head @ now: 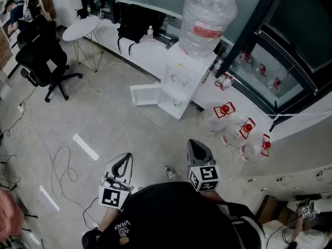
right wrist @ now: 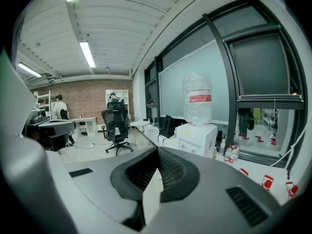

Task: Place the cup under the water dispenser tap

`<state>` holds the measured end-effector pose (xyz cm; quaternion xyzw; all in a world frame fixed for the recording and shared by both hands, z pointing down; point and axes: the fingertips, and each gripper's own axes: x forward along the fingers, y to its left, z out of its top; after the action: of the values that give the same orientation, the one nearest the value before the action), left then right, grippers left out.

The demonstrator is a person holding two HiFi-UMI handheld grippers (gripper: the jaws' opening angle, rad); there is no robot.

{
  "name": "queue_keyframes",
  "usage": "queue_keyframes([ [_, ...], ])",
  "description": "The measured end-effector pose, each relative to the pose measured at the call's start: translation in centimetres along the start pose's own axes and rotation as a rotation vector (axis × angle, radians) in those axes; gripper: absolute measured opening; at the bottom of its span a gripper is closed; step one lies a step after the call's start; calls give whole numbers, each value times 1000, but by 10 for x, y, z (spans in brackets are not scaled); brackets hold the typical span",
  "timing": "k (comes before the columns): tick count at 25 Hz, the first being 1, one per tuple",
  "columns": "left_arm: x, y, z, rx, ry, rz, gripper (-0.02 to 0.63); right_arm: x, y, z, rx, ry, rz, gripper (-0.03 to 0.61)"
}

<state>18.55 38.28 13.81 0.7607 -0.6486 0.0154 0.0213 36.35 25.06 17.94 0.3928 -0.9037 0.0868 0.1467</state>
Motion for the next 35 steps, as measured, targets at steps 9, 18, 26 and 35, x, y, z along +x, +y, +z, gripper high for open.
queue_keyframes([
  [9, 34, -18, -5, -13, 13, 12, 20, 14, -32, 8, 25, -42, 43, 41],
  [18, 89, -21, -15, -16, 26, 107, 20, 59, -79, 9, -19, -56, 137, 46],
  [26, 137, -1, -26, -28, 28, 246, 20, 118, -115, 16, -50, -44, 224, 46],
  [35, 162, 79, -34, -60, 35, 192, 20, 191, -84, 34, -21, -38, 166, 54],
])
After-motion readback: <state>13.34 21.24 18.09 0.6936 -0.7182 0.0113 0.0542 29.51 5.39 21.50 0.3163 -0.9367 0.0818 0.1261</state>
